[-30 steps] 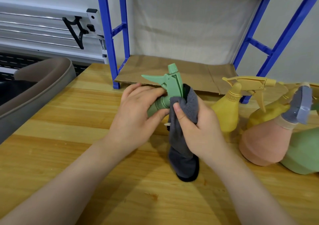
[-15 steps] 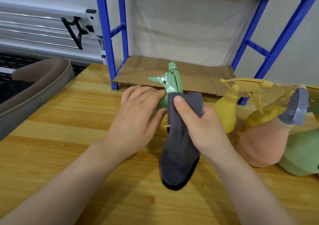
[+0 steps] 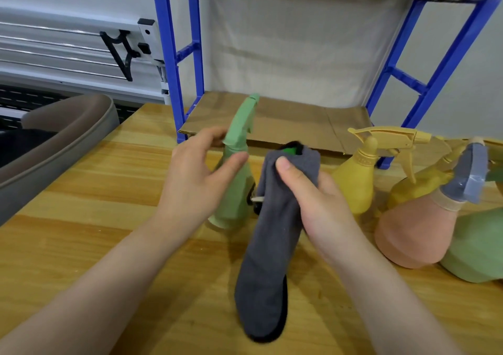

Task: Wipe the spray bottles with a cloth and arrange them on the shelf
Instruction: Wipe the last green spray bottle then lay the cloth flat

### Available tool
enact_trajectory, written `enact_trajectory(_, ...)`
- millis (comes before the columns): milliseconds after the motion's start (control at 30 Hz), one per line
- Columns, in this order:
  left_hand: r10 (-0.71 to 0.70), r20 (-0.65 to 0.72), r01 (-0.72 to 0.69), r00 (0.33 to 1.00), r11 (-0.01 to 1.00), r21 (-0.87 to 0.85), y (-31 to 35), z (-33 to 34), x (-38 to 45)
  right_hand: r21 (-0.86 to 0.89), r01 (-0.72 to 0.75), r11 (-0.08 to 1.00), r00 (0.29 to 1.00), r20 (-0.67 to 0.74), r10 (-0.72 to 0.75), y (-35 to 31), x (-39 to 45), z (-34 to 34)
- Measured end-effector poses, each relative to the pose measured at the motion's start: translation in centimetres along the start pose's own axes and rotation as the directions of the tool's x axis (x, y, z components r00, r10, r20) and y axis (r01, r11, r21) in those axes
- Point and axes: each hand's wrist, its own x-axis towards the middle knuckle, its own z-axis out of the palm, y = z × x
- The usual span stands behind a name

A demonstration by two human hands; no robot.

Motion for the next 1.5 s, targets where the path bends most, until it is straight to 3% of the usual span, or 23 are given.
enact_trajectory(133,-0.120,0.097,0.151,0.988,0.880,-0.450,-0.3,-0.3,0.2,-0.340,0.310,0.888,0.934,-0.063,-0.351,0.0,1.1,-1.6)
enact_trajectory(200,-0.112,0.177,0.187,0.978,0.846,-0.499,-0.4,-0.4,0.1,-0.385,0.355,0.852,0.911,-0.064,-0.408,0.1,1.6,-2.3)
enact_trajectory(433,0.031,0.426,0.207,0.904,0.840,-0.502,0.0,-0.2,-0.6,-0.459,0.455,0.763,0.875,0.075,-0.477,0.0,1.5,-2.5)
enact_trajectory(633,0.126,0.513,0.176,0.849,0.848,-0.499,0.2,-1.0,-0.5,-0.379,0.431,0.819,0.900,0.118,-0.419,-0.2,0.7,-1.8)
enact_trajectory(767,0.125,0.465,0.078,0.876,0.916,-0.394,-0.2,-1.3,-0.5,-0.586,0.500,0.637,0.826,0.103,-0.553,-0.4,-0.2,-0.9)
enact_trajectory(867,0.191,0.432,-0.062,0.882,0.953,-0.296,0.2,-0.7,-0.8,-0.689,0.562,0.459,0.696,0.093,-0.712,-0.1,-0.7,-0.4)
enact_trajectory(933,0.220,0.393,-0.125,0.893,0.960,-0.251,0.6,-0.4,-1.1,-0.675,0.619,0.403,0.624,0.110,-0.774,0.0,-0.8,-0.4)
enact_trajectory(1033,0.242,0.353,-0.192,0.904,0.967,-0.170,0.6,-0.1,-1.3,-0.598,0.628,0.498,0.641,0.035,-0.767,0.4,-0.7,-0.6)
enact_trajectory(1133,0.257,0.305,-0.256,0.917,0.966,-0.044,0.3,0.1,-1.1,-0.495,0.524,0.693,0.761,-0.091,-0.642,0.5,-0.3,-0.5)
enact_trajectory(1200,0.245,0.274,-0.259,0.930,0.966,0.014,0.2,0.2,-1.0,-0.432,0.478,0.765,0.822,-0.086,-0.563,0.7,0.0,-0.2)
enact_trajectory(1300,0.126,0.270,-0.075,0.955,0.979,-0.189,0.0,0.6,-1.0,-0.341,0.451,0.825,0.873,-0.024,-0.487,1.0,0.4,0.3)
enact_trajectory(1500,0.031,0.328,0.148,0.944,0.850,-0.505,0.3,0.7,-1.0,-0.294,0.408,0.864,0.910,0.057,-0.410,1.1,0.6,0.1)
